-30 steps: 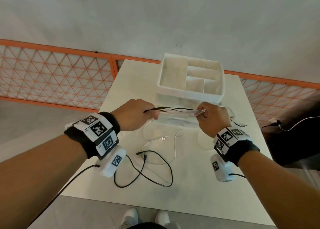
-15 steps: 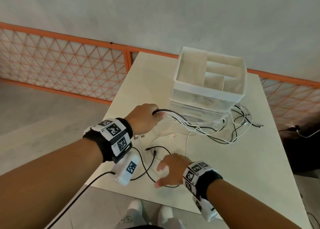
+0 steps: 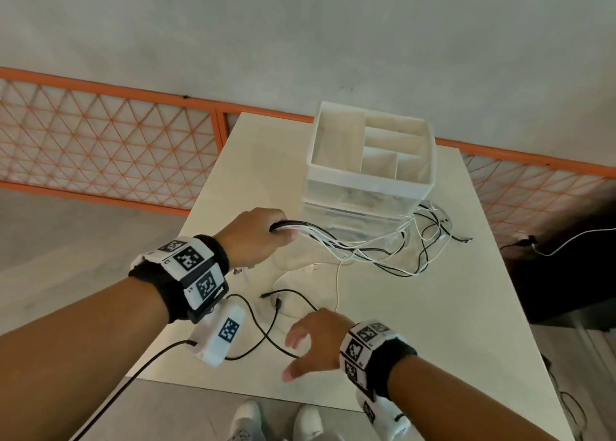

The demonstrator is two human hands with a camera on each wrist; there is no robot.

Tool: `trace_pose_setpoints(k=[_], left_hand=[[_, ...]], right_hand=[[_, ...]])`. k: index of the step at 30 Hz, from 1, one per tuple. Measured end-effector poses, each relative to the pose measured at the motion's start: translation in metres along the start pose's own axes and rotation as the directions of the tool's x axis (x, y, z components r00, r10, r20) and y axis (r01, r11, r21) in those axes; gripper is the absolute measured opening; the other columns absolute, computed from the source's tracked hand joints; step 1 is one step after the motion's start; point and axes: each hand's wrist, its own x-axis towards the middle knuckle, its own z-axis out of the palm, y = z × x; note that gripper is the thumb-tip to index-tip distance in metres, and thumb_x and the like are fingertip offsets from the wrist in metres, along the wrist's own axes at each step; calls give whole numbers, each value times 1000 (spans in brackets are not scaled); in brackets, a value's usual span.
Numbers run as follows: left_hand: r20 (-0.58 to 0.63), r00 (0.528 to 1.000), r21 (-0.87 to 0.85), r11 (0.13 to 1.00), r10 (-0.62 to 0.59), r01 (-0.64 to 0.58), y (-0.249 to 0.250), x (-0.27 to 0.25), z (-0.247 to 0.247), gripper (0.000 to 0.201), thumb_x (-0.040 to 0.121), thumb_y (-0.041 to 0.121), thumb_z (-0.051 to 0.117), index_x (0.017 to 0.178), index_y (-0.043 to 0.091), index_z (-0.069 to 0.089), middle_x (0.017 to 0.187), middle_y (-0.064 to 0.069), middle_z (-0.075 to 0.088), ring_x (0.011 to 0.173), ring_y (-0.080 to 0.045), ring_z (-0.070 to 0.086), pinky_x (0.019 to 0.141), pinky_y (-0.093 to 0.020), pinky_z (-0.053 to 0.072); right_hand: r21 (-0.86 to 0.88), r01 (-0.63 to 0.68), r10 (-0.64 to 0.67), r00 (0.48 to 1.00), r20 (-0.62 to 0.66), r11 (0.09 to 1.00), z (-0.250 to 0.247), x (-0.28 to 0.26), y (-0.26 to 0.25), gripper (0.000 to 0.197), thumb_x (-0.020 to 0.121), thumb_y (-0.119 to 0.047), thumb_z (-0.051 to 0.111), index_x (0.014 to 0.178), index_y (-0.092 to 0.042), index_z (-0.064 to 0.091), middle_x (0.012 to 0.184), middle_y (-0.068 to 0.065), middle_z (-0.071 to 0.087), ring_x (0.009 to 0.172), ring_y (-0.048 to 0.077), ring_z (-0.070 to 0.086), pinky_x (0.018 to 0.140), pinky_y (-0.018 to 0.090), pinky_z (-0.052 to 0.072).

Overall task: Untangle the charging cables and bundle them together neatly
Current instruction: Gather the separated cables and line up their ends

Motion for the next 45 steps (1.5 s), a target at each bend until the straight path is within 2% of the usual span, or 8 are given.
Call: trace_pose_setpoints(k=[4, 8, 14, 26, 33, 35, 40, 45], left_hand=[[49, 999, -3, 1000, -7, 7, 0, -3, 5, 25, 92, 37, 65, 83, 14, 58, 73, -4, 60, 50, -15, 49, 39, -20, 37], [200, 979, -120, 993, 32, -8, -3, -13, 16, 42, 69, 37, 88, 92, 14, 61, 87, 7, 69, 51, 4, 51, 46, -11, 37], [81, 997, -75, 997, 19, -13, -2, -2, 6, 18, 91, 31, 67, 87, 16, 58, 67, 5, 67, 47, -4, 49, 42, -14, 35], [100, 995, 8, 1000, -25, 24, -7, 8, -10, 31, 90, 39, 69, 89, 9, 62, 67, 4, 56, 48, -7, 43, 43, -13, 31], [87, 989, 117, 987, -123, 113, -25, 5, -9, 30, 93, 36, 64, 77, 11, 66, 72, 1, 68, 52, -10, 47, 52, -23, 34], [107, 988, -85, 988, -116, 125, -20, 3, -10, 34, 93, 37, 65, 82, 5, 69, 71, 0, 69, 52, -11, 42, 53, -23, 33], [112, 993, -417, 905, -35, 79, 10, -2, -15, 31, 93, 31, 65, 93, 0, 68, 69, -2, 66, 53, -12, 37, 52, -22, 31], [135, 989, -276, 961, 68, -28, 33, 3, -14, 36, 93, 34, 64, 93, -1, 66, 66, 0, 64, 51, -10, 39, 52, -24, 32]], right_hand=[[-153, 23, -17, 999, 41, 988, 14, 8, -2, 29, 93, -39, 61, 105, -16, 73, 115, 5, 71, 112, 29, 63, 95, 40, 52], [71, 116, -97, 969, -228, 991, -39, -8, -7, 21, 97, -28, 56, 91, -17, 73, 83, -2, 73, 82, 13, 65, 84, 27, 51], [193, 171, 9, 726, -688, 966, -131, -54, 15, 11, 93, -28, 67, 89, -27, 77, 73, -5, 70, 60, 9, 58, 60, 10, 42], [418, -97, 417, 435, -798, 903, -170, -88, 108, 35, 82, -55, 73, 65, -25, 71, 70, -2, 70, 70, 19, 64, 62, 27, 44], [550, -149, 560, 32, -828, 822, -175, -97, 141, 28, 94, -41, 65, 87, -15, 70, 90, 10, 68, 81, 30, 62, 65, 32, 44], [515, -138, 527, 62, -848, 846, -170, -88, 145, 20, 96, -31, 65, 93, -13, 71, 104, 11, 68, 90, 30, 65, 71, 32, 48], [432, -304, 524, 380, -762, 849, -140, -78, 129, 46, 93, -15, 64, 138, -17, 56, 147, 6, 48, 130, 28, 53, 106, 36, 41], [135, 105, 41, 621, -783, 985, -130, -64, 54, 49, 86, -27, 74, 132, -35, 60, 124, -17, 60, 64, 4, 64, 75, 13, 47]])
